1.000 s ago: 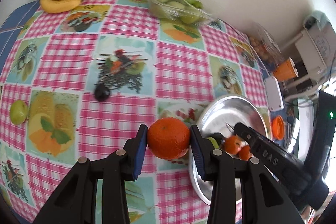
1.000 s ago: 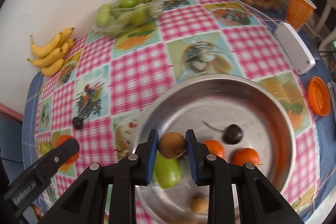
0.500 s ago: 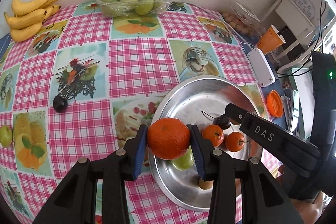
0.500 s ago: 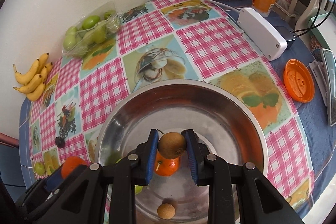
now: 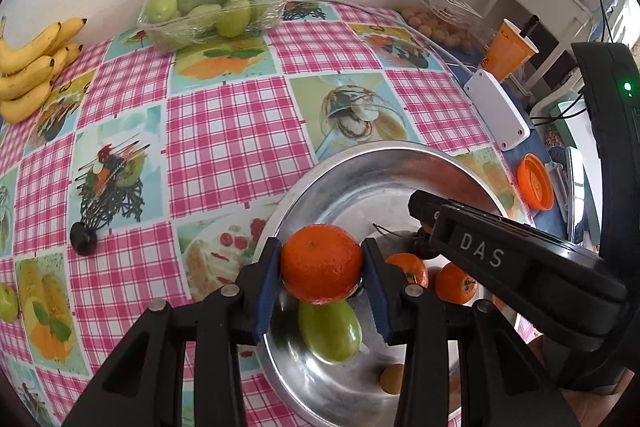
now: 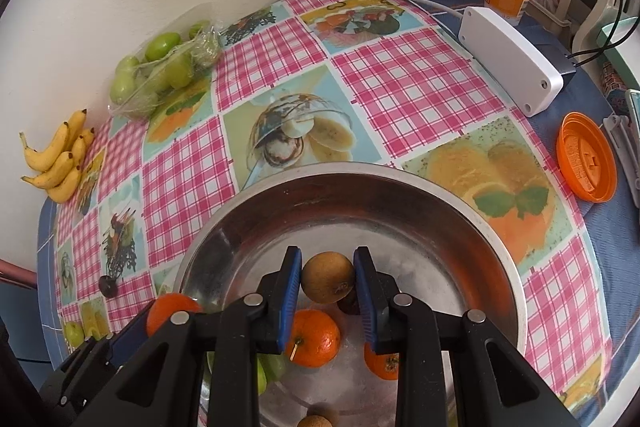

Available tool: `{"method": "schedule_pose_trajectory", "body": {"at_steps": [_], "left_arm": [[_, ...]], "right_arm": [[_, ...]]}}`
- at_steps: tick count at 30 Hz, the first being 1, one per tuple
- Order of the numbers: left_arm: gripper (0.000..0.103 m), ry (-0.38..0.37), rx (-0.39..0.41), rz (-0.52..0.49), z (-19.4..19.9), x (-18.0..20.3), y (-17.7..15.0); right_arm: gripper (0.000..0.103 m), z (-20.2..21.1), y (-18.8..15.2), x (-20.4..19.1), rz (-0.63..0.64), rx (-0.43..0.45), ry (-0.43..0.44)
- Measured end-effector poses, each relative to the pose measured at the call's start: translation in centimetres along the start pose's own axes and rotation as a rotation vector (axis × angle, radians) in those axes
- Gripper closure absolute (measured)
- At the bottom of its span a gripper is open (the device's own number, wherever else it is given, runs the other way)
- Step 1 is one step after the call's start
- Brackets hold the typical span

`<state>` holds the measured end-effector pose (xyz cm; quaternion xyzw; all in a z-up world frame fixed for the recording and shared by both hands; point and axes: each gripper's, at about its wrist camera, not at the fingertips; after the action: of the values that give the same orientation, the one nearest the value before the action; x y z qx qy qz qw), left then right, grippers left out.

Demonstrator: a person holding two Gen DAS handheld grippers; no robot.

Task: Organize fruits
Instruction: 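Carry the kiwi and tangerine over the steel bowl with both tools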

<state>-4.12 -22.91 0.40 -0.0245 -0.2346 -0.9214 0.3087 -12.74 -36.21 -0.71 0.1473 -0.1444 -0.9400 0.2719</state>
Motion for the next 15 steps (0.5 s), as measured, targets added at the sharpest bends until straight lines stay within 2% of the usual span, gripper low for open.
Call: {"method": "schedule_pose_trajectory", "body": {"at_steps": [5,15], "left_arm": [[0.061,0.01,0.005,-0.027,-0.2,0.5,0.0],[0.061,0.013,-0.021,-0.003,-1.2,-0.2,-0.3]], "right_arm": [[0.074,-0.4,0.1,-0.2,0.008,-0.001,-0.002],[0.073,-0.9,-0.2,-0.4,0.02,-0.016,0.0]]}}
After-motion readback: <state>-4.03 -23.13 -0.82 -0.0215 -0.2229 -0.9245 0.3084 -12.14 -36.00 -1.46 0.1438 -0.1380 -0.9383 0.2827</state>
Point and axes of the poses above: each gripper's, at about its wrist camera, not at the fingertips, and z roughly against the way its jaws point, x to its right, y to its top, and after that the axes turned 1 degree about -z, right-handed
